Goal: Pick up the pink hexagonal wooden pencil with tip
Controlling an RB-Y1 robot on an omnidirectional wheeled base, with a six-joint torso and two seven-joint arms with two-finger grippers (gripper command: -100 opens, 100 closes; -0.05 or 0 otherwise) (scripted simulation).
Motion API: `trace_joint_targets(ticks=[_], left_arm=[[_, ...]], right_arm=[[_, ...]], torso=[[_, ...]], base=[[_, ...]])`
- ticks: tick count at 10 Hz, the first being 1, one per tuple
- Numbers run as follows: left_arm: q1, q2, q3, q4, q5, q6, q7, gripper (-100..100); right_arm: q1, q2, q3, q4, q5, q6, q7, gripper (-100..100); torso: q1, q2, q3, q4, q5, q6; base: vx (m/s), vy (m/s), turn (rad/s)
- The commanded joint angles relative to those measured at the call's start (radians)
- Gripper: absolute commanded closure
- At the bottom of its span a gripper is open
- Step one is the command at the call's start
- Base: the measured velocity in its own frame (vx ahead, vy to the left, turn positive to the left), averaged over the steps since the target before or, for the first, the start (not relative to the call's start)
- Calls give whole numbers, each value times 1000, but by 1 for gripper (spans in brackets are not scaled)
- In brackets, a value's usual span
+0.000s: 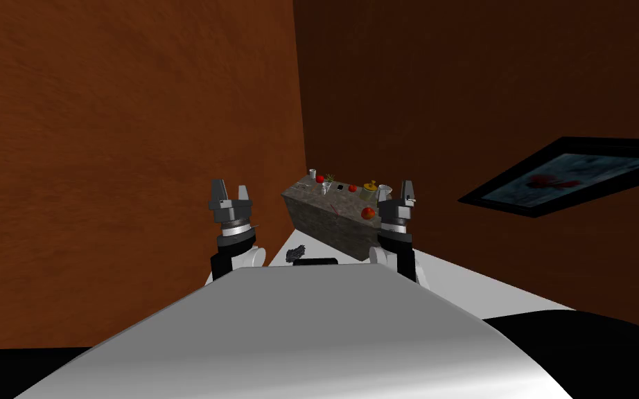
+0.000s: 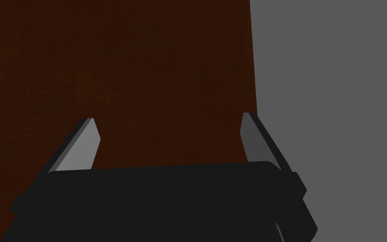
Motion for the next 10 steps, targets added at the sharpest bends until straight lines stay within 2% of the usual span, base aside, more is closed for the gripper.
trace_joint_targets(ticks=[1, 3, 6, 7, 8, 10], left_arm=[[0, 0, 0, 0, 0, 0, 0, 0], [0, 0, 0, 0, 0, 0, 0, 0], [0, 0, 0, 0, 0, 0, 0, 0], [0, 0, 0, 0, 0, 0, 0, 0], [0, 0, 0, 0, 0, 0, 0, 0], [0, 0, 0, 0, 0, 0, 0, 0]], right_arm=[[3, -40, -3, 8, -1, 12, 14, -100], [11, -97, -10, 26, -3, 41, 45, -100], [32, -171, -28, 67, -6, 109, 120, -100], [40, -192, -35, 83, -7, 138, 151, -100], [40, -192, -35, 83, -7, 138, 151, -100], [60, -231, -52, 119, -9, 200, 214, -100]], torso=[[0, 0, 0, 0, 0, 0], [0, 0, 0, 0, 0, 0], [1, 1, 0, 0, 0, 0], [2, 1, 0, 0, 0, 0], [1, 1, 0, 0, 0, 0], [1, 0, 0, 0, 0, 0]], base=[[-2, 6, 30], [-6, 13, 62], [-8, 26, 87], [-13, 29, 83], [-11, 20, 32], [-9, 27, 93]])
